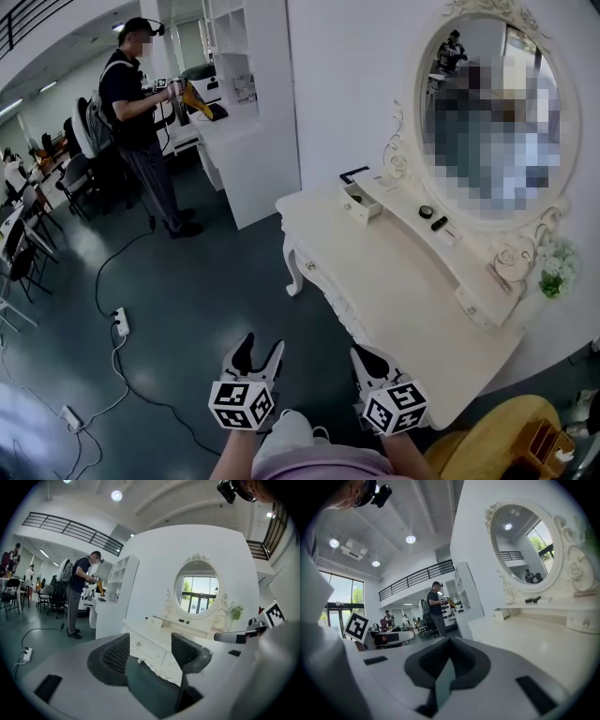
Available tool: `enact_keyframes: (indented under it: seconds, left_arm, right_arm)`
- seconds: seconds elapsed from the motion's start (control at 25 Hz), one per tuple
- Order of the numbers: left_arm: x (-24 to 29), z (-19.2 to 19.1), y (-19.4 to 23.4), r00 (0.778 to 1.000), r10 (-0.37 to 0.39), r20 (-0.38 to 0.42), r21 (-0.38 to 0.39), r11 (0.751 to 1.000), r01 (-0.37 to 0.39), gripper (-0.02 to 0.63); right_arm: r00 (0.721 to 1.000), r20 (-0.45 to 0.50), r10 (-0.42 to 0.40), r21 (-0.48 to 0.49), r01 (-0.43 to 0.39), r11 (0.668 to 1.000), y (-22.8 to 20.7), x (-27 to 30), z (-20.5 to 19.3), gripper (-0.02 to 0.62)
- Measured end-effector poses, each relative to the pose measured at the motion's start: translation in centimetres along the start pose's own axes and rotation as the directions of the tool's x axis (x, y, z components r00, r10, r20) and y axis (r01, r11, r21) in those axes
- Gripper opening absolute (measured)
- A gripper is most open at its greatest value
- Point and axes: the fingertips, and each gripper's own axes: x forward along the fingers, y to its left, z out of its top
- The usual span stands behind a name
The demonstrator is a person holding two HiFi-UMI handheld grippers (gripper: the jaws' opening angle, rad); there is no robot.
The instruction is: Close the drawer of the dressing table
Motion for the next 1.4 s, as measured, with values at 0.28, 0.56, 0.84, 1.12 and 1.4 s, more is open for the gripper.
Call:
enact_keyframes:
  seconds: [0.28, 0.56, 0.84, 1.12, 1.4]
  left_arm:
    - [2.4, -0.1, 1.2, 1.0, -0.005, -0.011, -0.015, 1.0, 0.005, 0.321]
    - [8.3, 0.7, 3.1, 0.998, -0.058, -0.025, -0.019, 0.998, 0.058, 0.364]
    - [17.1, 3.5, 5.7, 0.991, -0.131, -0.034, -0.003, 0.991, 0.131, 0.376]
    - [26.1, 7.1, 7.8, 0.977, -0.208, -0.051, 0.01, 0.978, 0.209, 0.376]
    - [33.2, 8.5, 9.2, 0.958, -0.276, -0.078, 0.01, 0.961, 0.277, 0.374]
  right_arm:
    - [1.0, -0.011, -0.013, 0.016, 0.013, 1.0, -1.2, 1.8, -0.1, 0.003]
    - [0.998, -0.015, -0.056, 0.014, 0.057, 0.998, -3.8, 6.0, 1.0, 0.003]
    - [0.991, 0.006, -0.133, 0.024, 0.132, 0.991, -7.9, 12.8, 4.0, 0.003]
    - [0.975, 0.024, -0.221, 0.043, 0.219, 0.975, -11.7, 18.9, 7.5, 0.003]
    - [0.954, 0.022, -0.299, 0.063, 0.297, 0.953, -14.7, 23.3, 9.1, 0.003]
